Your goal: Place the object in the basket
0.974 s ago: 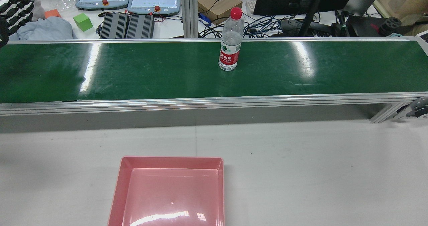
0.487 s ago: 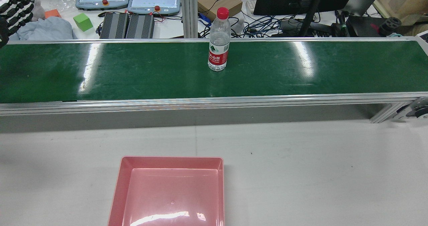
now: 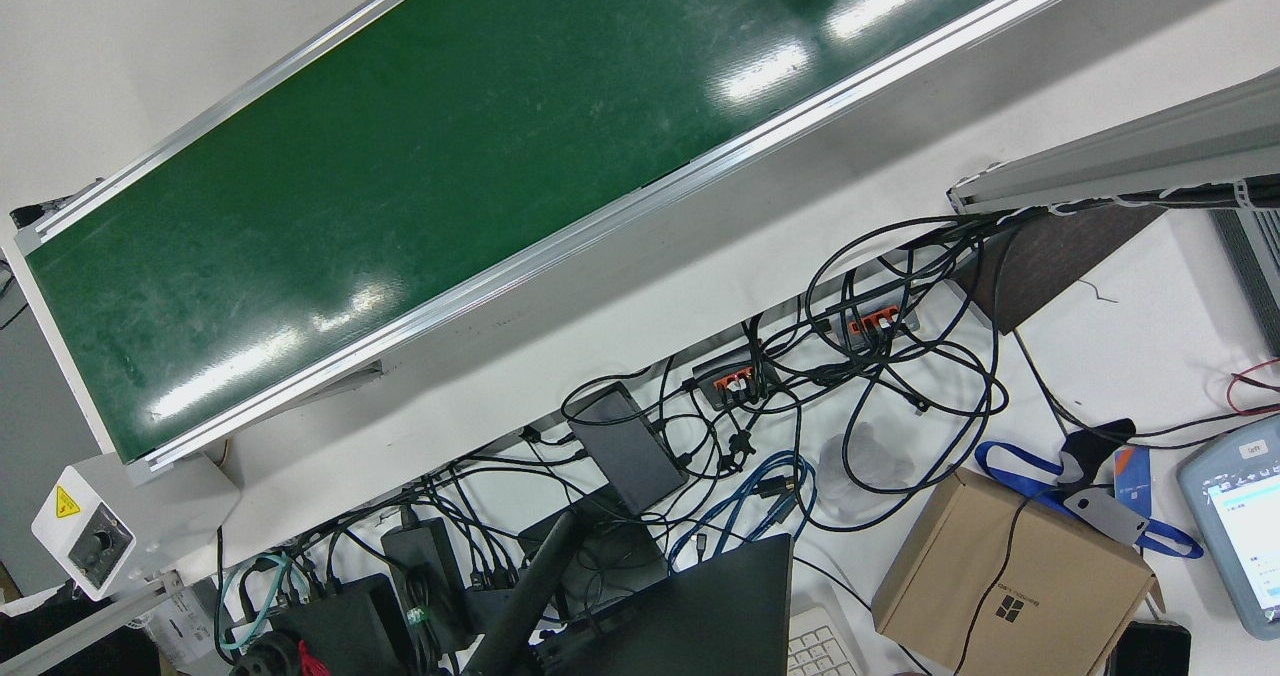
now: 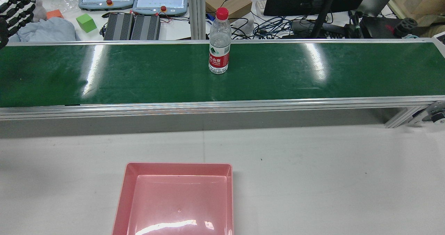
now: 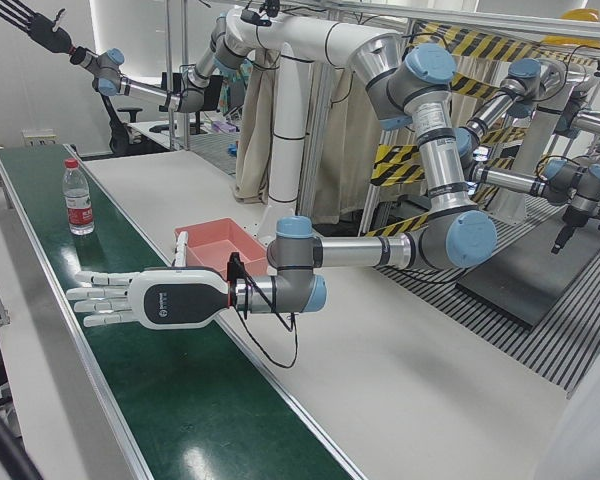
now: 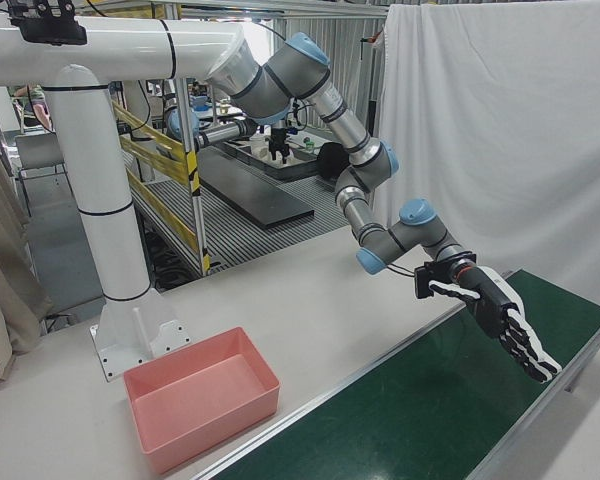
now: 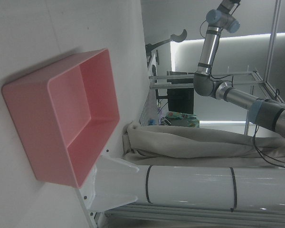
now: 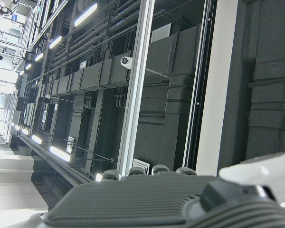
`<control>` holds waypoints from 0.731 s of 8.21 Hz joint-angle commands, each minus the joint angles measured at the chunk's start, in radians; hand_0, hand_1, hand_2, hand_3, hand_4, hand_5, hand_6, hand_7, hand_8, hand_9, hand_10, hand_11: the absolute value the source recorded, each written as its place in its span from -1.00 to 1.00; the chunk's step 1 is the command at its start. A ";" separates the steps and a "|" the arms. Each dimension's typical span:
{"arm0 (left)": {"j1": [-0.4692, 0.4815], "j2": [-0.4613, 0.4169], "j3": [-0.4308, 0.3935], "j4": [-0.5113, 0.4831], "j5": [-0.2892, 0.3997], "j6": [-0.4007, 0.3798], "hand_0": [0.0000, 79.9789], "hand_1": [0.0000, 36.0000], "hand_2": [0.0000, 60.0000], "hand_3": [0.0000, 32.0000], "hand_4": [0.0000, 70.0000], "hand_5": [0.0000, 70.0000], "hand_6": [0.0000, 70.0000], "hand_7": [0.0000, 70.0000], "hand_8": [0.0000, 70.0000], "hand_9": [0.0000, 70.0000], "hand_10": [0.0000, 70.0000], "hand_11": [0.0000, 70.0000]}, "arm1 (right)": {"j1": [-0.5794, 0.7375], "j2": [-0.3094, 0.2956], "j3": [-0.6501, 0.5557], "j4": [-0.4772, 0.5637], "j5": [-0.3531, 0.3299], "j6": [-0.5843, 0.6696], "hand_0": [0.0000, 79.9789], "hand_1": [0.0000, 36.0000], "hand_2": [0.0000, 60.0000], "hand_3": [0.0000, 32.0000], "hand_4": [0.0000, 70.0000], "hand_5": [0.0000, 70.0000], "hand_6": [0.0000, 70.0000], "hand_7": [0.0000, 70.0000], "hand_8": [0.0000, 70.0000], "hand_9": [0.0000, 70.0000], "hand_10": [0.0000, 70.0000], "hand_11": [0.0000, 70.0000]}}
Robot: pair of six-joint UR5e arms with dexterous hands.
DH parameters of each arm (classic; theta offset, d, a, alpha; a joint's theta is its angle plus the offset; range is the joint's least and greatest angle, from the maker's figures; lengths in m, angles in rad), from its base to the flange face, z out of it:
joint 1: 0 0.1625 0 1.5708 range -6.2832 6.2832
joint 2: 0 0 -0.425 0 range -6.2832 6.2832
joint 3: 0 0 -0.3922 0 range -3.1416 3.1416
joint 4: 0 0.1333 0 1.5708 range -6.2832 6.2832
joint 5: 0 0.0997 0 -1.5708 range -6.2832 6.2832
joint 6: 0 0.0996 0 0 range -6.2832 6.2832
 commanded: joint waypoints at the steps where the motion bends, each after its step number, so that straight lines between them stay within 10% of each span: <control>1: 0.001 0.000 0.000 0.000 0.000 0.000 0.14 -1.00 -1.00 -0.98 -0.91 -0.64 -1.00 -1.00 -0.89 -0.93 -0.99 -0.98 | 0.000 0.000 0.000 0.000 0.000 0.000 -1.00 -1.00 -1.00 -1.00 -1.00 -1.00 -1.00 -1.00 -1.00 -1.00 -1.00 -1.00; 6: 0.002 0.000 -0.003 0.002 0.000 0.001 0.14 -1.00 -1.00 -0.99 -0.89 -0.63 -1.00 -1.00 -0.89 -0.92 -0.98 -0.97 | -0.002 0.000 0.000 0.000 0.000 0.000 -1.00 -1.00 -1.00 -1.00 -1.00 -1.00 -1.00 -1.00 -1.00 -1.00 -1.00 -1.00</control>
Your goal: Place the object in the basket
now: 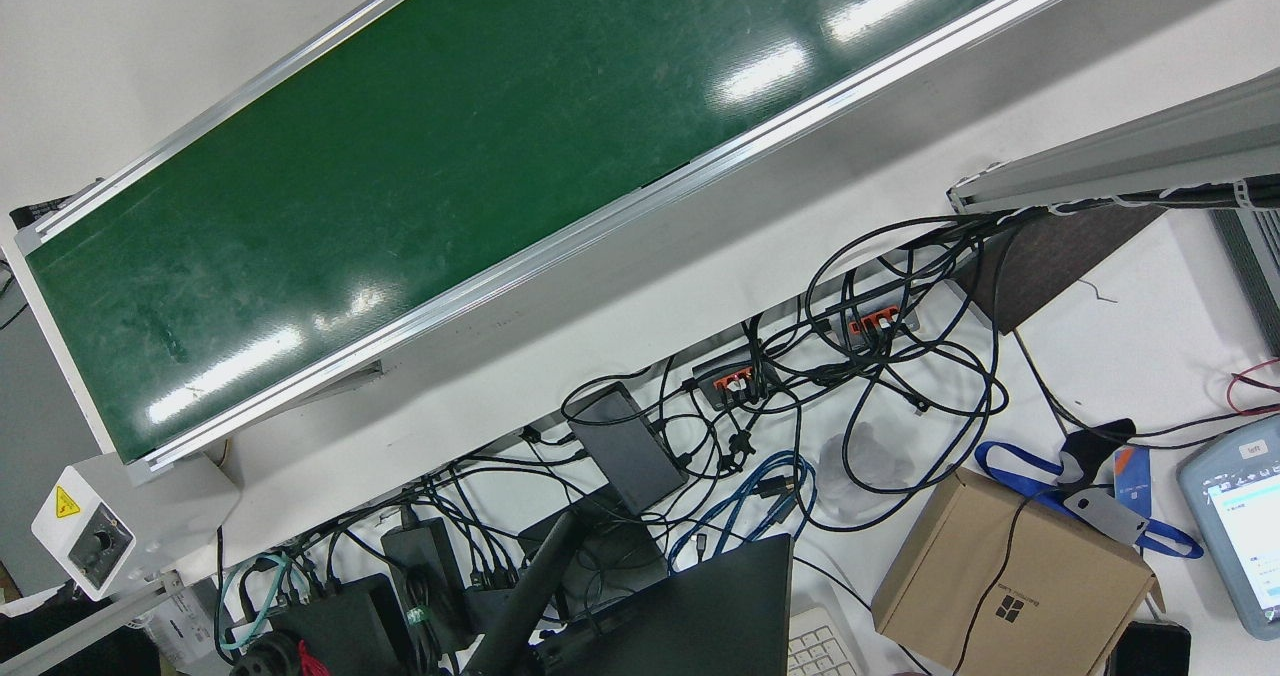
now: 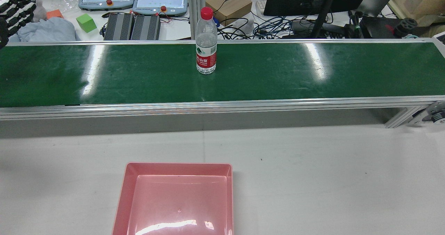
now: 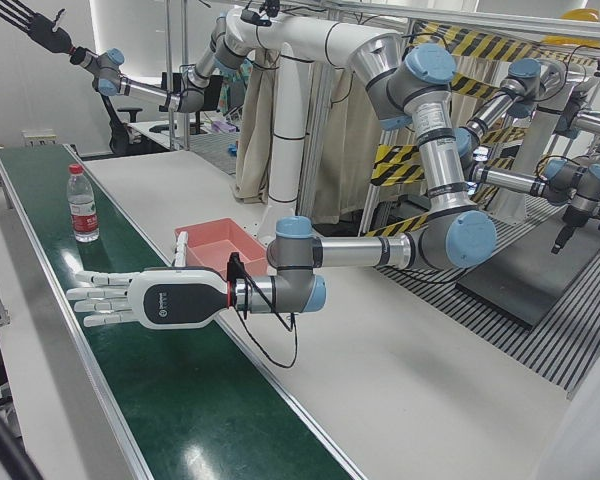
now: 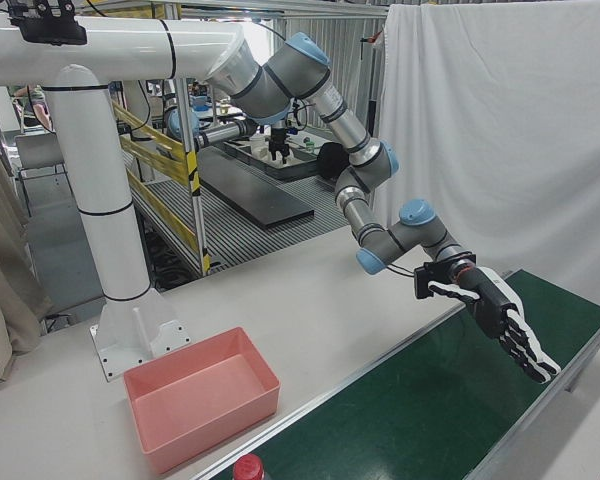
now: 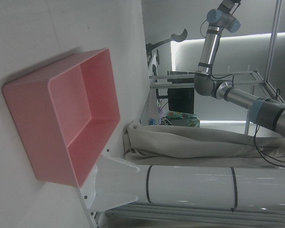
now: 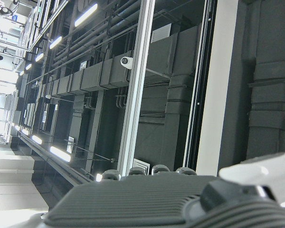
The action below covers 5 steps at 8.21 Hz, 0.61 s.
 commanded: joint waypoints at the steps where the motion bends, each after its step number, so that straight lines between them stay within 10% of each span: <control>1: 0.002 0.000 -0.003 0.002 0.000 -0.001 0.13 -1.00 -1.00 -0.95 -0.96 -0.64 -1.00 -1.00 -0.93 -0.95 -1.00 -0.99 | 0.001 0.000 0.000 0.000 0.000 0.000 -1.00 -1.00 -1.00 -1.00 -1.00 -1.00 -1.00 -1.00 -1.00 -1.00 -1.00 -1.00; 5: 0.005 -0.024 -0.029 0.034 -0.009 0.007 0.16 -1.00 -1.00 -0.79 -1.00 -0.61 -1.00 -1.00 -0.99 -1.00 -0.97 -0.94 | 0.001 0.000 0.000 0.000 0.000 0.000 -1.00 -1.00 -1.00 -1.00 -1.00 -1.00 -1.00 -1.00 -1.00 -1.00 -1.00 -1.00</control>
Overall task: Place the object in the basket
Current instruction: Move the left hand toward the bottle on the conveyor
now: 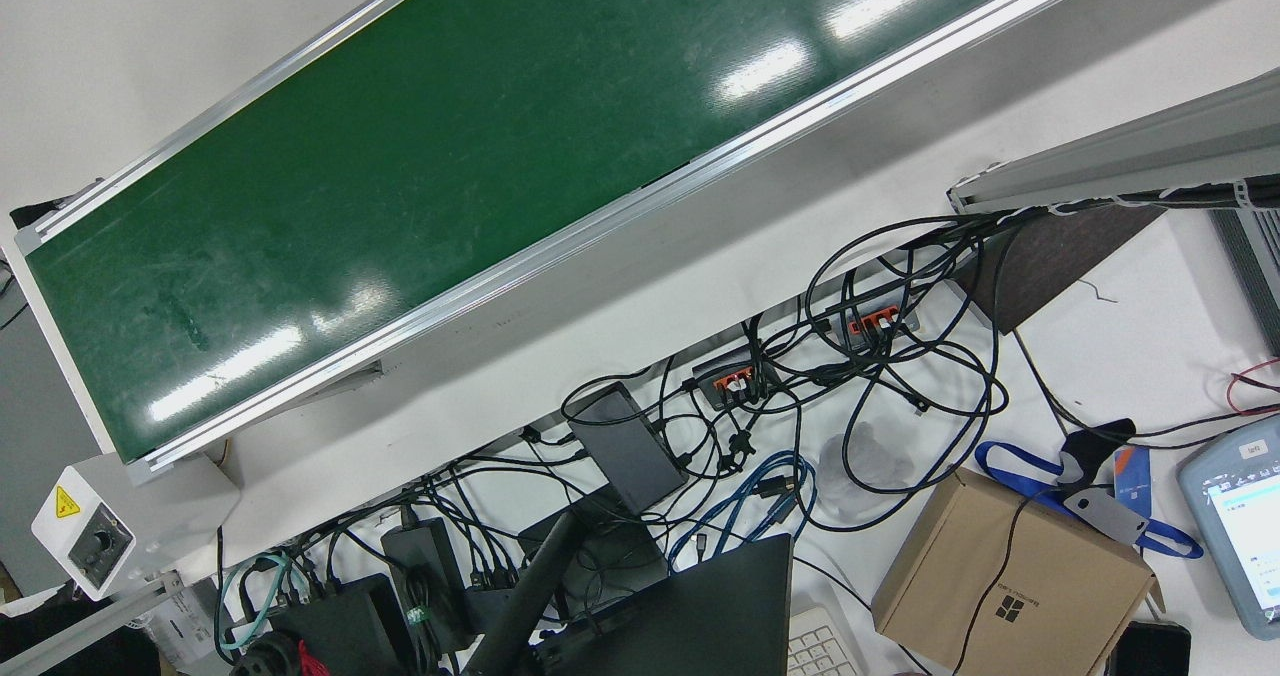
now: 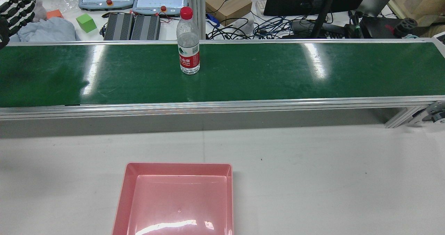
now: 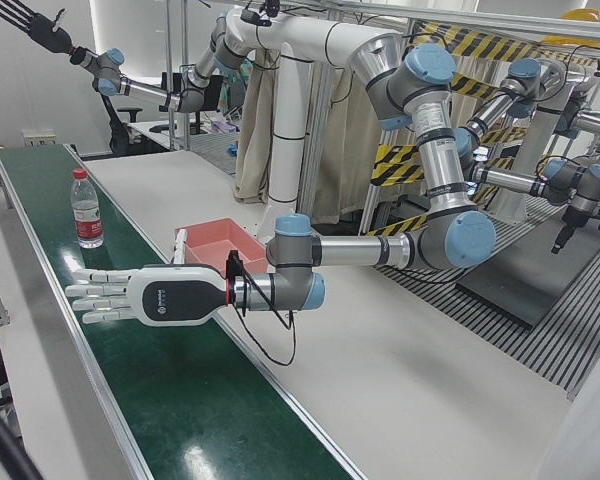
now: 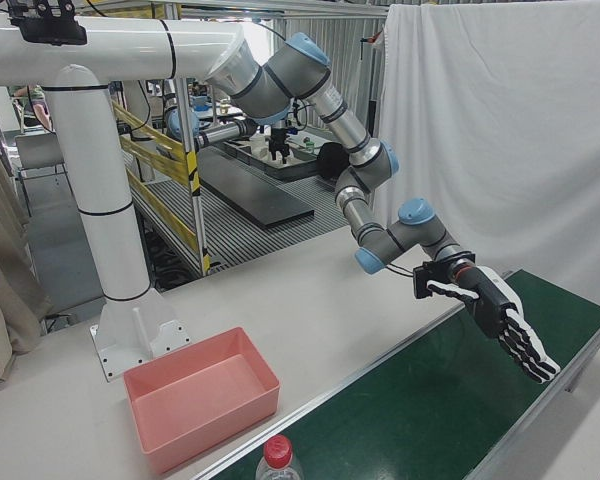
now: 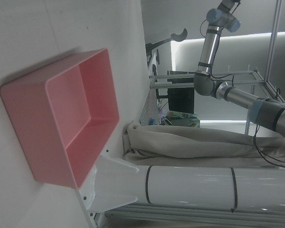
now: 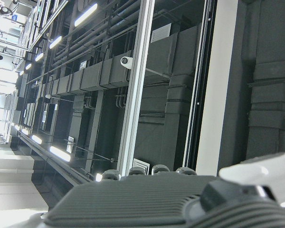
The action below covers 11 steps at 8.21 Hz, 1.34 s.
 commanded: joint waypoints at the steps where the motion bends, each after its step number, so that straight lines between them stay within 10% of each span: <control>1: 0.044 -0.030 -0.047 0.050 -0.012 0.004 0.17 -1.00 -1.00 -0.75 -1.00 -0.61 -1.00 -1.00 -0.98 -1.00 -0.97 -0.95 | 0.000 0.000 0.000 0.000 0.000 0.000 -1.00 -1.00 -1.00 -1.00 -1.00 -1.00 -1.00 -1.00 -1.00 -1.00 -1.00 -1.00; 4: 0.130 -0.090 -0.074 0.114 -0.126 0.099 0.22 -1.00 -1.00 -0.57 -1.00 -0.65 -1.00 -1.00 -0.97 -1.00 -0.96 -0.92 | 0.000 0.000 0.000 0.000 0.000 0.000 -1.00 -1.00 -1.00 -1.00 -1.00 -1.00 -1.00 -1.00 -1.00 -1.00 -1.00 -1.00; 11: 0.284 -0.118 -0.064 0.118 -0.288 0.113 0.21 -1.00 -1.00 -0.84 -1.00 -0.68 -1.00 -1.00 -0.88 -0.91 -0.97 -0.94 | 0.000 0.000 0.000 0.000 0.000 0.000 -1.00 -1.00 -1.00 -1.00 -1.00 -1.00 -1.00 -1.00 -1.00 -1.00 -1.00 -1.00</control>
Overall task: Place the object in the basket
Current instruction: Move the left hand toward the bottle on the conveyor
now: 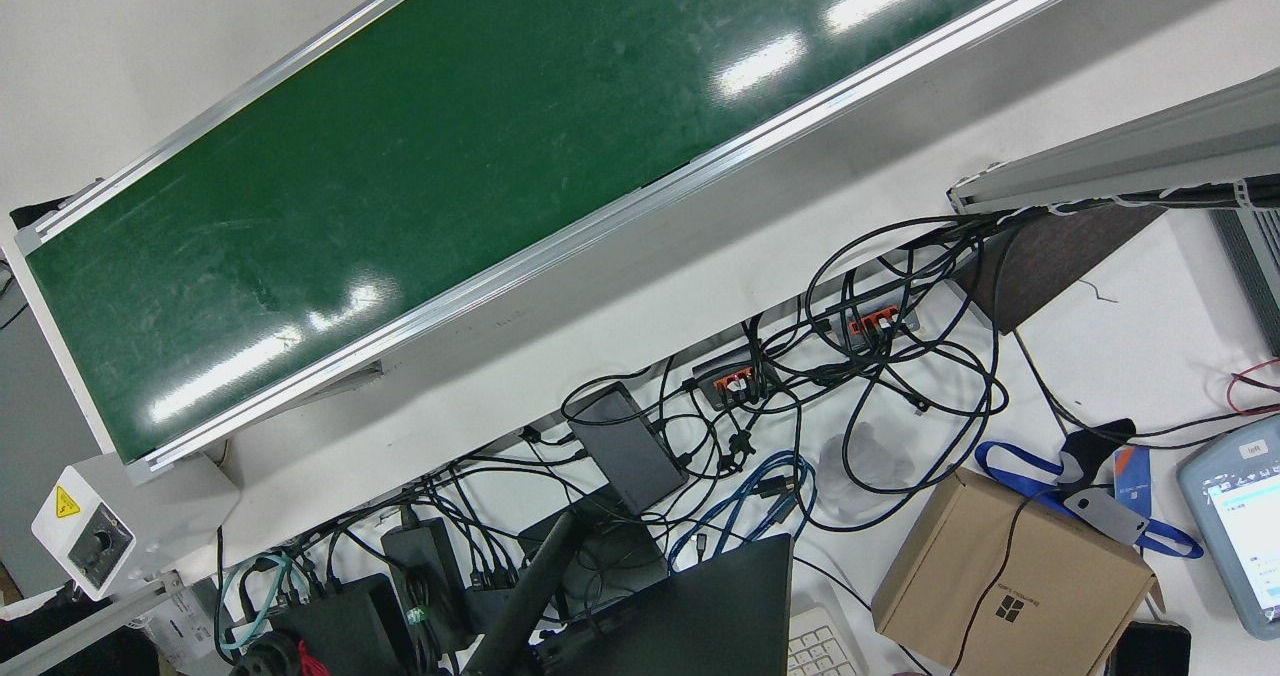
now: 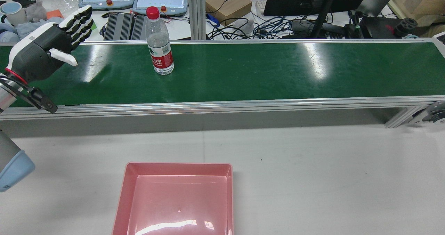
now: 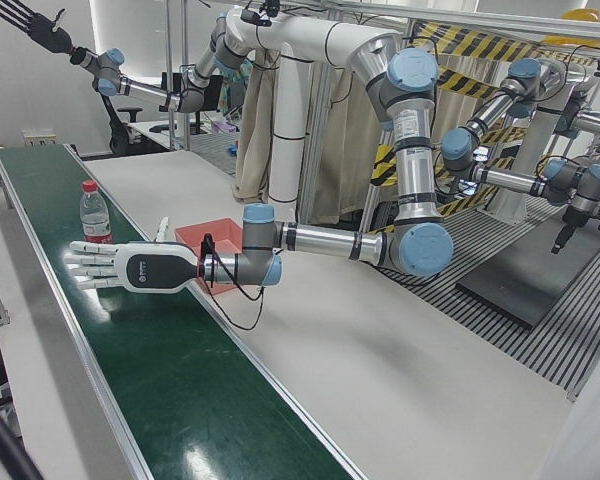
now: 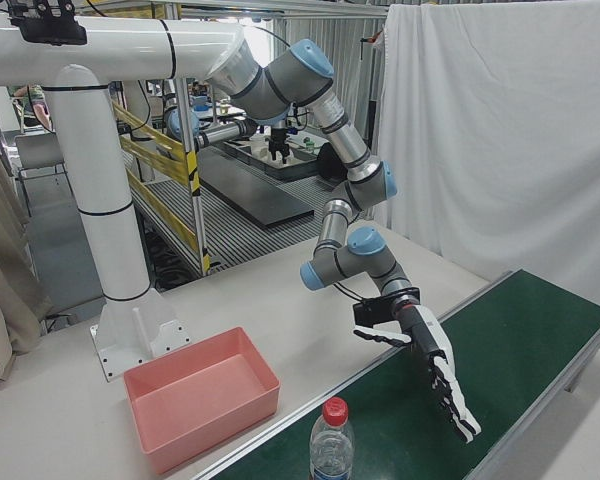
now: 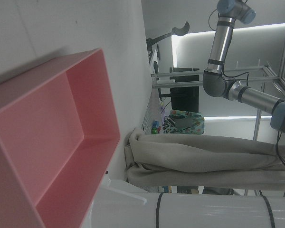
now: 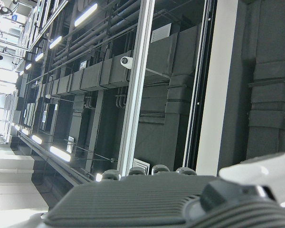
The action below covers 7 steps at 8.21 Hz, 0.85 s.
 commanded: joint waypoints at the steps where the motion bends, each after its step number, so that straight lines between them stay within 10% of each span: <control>1: 0.008 -0.014 0.003 -0.003 -0.045 0.017 0.20 -1.00 -1.00 -0.81 -1.00 -0.70 -1.00 -1.00 -0.89 -0.93 -0.97 -0.94 | 0.000 0.000 0.000 0.000 0.000 0.000 -1.00 -1.00 -1.00 -1.00 -1.00 -1.00 -1.00 -1.00 -1.00 -1.00 -1.00 -1.00; 7: 0.005 -0.052 0.038 0.053 -0.043 0.054 0.18 -1.00 -1.00 -0.88 -1.00 -0.67 -1.00 -1.00 -0.94 -0.94 -1.00 -1.00 | 0.000 0.000 0.000 0.000 0.000 0.000 -1.00 -1.00 -1.00 -1.00 -1.00 -1.00 -1.00 -1.00 -1.00 -1.00 -1.00 -1.00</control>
